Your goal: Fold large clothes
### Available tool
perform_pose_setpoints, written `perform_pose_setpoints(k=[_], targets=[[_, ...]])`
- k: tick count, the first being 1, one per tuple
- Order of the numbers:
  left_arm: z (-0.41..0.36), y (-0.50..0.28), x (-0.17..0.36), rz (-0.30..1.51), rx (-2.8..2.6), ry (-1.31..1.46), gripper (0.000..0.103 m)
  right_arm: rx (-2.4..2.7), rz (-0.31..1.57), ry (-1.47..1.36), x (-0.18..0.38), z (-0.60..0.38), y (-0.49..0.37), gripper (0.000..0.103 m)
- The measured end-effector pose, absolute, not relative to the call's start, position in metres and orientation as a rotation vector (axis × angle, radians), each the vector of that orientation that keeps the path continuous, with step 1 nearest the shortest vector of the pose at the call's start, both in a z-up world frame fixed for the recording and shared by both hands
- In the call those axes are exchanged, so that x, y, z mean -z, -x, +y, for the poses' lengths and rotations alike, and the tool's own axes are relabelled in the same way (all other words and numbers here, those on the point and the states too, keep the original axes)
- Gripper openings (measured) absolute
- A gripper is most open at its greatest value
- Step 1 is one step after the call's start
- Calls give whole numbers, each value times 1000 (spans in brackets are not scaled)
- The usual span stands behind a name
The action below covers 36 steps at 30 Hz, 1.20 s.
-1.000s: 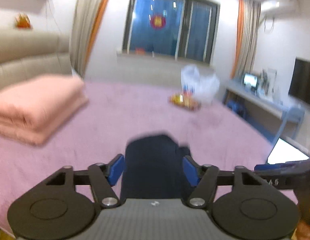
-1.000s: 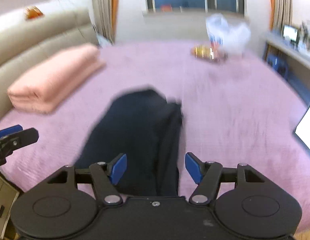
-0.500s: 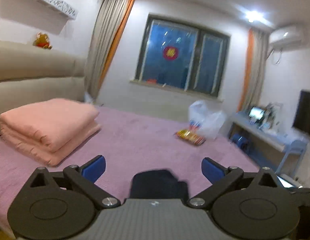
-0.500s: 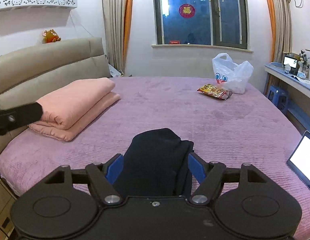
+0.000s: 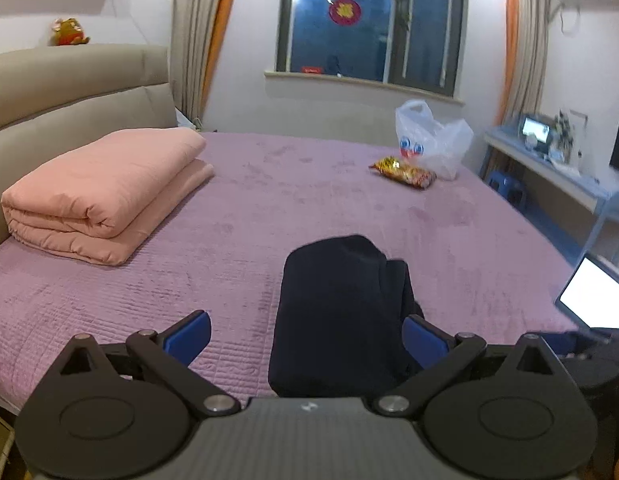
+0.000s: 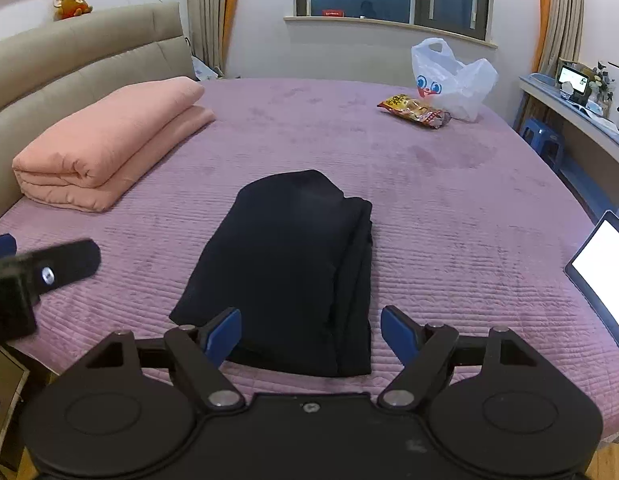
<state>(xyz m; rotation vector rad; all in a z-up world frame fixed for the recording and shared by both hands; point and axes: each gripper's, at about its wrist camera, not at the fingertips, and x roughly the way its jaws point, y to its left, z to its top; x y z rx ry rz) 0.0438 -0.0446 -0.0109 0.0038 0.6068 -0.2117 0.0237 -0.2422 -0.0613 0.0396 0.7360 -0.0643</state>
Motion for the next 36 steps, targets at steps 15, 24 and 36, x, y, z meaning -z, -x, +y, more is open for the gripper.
perform_pose_setpoints(k=[15, 24, 36], targets=[[-59, -48, 23, 639, 205, -62, 103, 81, 746, -63, 60, -254, -22, 91], [-54, -49, 25, 651, 188, -59, 103, 78, 748, -62, 57, -251, -23, 91], [-52, -47, 24, 641, 126, -83, 103, 74, 754, -59, 59, -249, -21, 91]])
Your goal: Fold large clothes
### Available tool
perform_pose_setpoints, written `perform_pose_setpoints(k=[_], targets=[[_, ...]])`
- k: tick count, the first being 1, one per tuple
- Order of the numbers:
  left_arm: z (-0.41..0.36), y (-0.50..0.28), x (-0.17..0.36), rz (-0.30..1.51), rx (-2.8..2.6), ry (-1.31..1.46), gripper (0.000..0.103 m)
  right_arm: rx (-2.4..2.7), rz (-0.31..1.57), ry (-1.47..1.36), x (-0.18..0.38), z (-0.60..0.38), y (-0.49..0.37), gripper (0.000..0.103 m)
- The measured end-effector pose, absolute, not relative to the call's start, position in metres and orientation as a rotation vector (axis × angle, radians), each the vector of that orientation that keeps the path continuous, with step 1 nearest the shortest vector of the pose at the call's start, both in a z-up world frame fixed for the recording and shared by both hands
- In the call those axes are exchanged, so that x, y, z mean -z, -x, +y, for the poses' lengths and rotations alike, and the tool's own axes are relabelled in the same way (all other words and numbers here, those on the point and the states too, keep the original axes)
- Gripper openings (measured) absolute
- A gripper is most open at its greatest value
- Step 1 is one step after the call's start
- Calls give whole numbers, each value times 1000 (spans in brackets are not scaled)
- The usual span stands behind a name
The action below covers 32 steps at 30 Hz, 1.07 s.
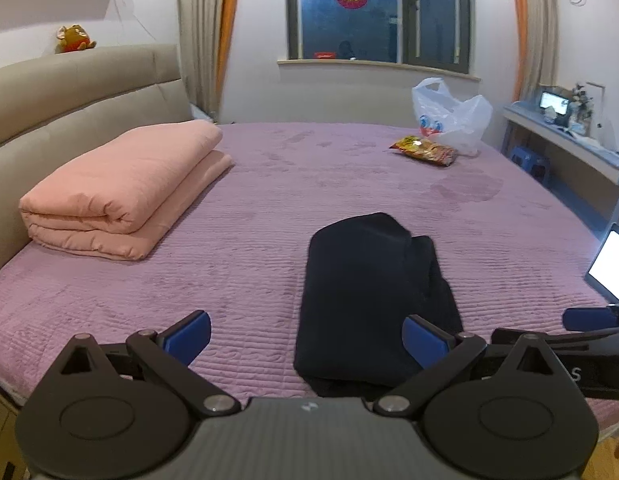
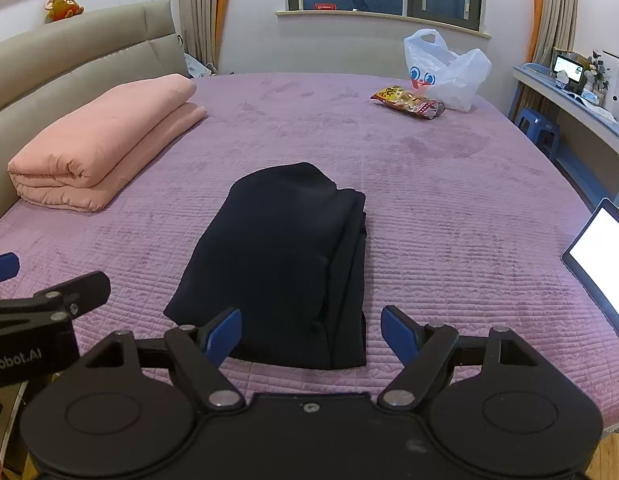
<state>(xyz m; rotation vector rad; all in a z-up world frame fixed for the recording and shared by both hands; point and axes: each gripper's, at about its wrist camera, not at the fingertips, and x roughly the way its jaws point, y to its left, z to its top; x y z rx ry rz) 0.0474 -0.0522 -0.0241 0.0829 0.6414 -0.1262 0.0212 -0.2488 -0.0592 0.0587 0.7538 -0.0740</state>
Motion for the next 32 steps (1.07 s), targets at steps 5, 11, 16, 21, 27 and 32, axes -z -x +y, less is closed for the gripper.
perform_pose_setpoints(k=[5, 11, 16, 21, 27, 32], targets=[[-57, -52, 25, 674, 58, -133, 103, 70, 758, -59, 61, -250, -20, 91], [-53, -55, 28, 690, 61, -110, 103, 65, 765, -62, 63, -252, -18, 91], [-53, -53, 28, 662, 52, -126, 103, 60, 771, -74, 64, -255, -18, 91], [-54, -51, 28, 661, 63, -119, 103, 58, 774, -73, 65, -254, -17, 91], [-51, -53, 28, 661, 70, -109, 103, 58, 776, -76, 67, -255, -16, 91], [-48, -51, 29, 637, 72, -97, 99, 57, 776, -75, 66, -256, -15, 91]])
